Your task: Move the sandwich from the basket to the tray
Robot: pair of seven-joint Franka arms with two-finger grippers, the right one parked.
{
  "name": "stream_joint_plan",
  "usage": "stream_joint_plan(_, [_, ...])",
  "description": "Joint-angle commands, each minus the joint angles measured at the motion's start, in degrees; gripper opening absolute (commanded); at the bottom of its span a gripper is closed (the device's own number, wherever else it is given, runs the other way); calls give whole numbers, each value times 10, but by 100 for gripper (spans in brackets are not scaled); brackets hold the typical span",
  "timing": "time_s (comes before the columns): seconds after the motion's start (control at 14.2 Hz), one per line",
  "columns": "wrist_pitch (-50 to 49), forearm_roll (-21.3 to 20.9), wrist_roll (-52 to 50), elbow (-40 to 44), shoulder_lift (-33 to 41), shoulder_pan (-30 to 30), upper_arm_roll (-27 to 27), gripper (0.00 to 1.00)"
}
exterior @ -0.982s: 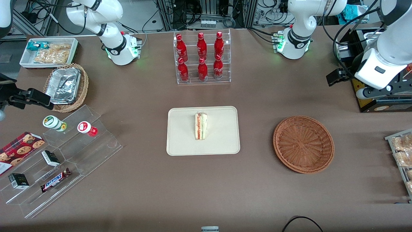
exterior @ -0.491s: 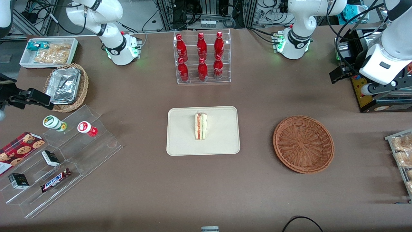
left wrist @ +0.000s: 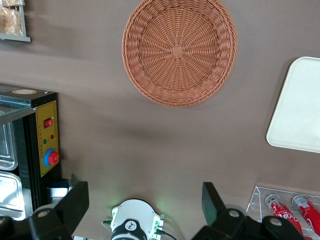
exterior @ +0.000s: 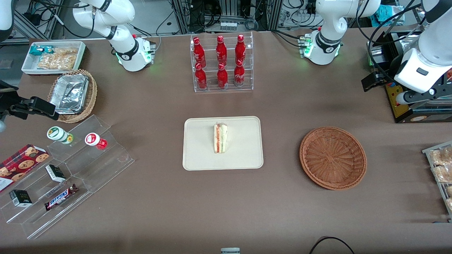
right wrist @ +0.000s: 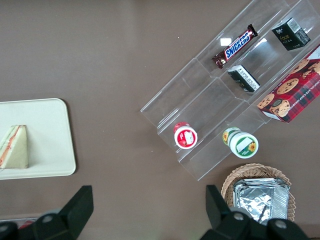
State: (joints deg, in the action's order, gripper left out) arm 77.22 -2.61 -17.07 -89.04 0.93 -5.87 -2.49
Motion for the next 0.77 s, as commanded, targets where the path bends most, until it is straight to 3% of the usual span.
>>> stream_joint_plan(0.0, [28,4,5,4,4,4,-3,100])
stream_joint_plan(0.21, [74,9,6,4,4,3,-3,100])
stream_joint_plan(0.42, [70,49,33,1,6,3,-3,100])
stream_joint_plan(0.7, [64,50,36,1,6,3,-3,100])
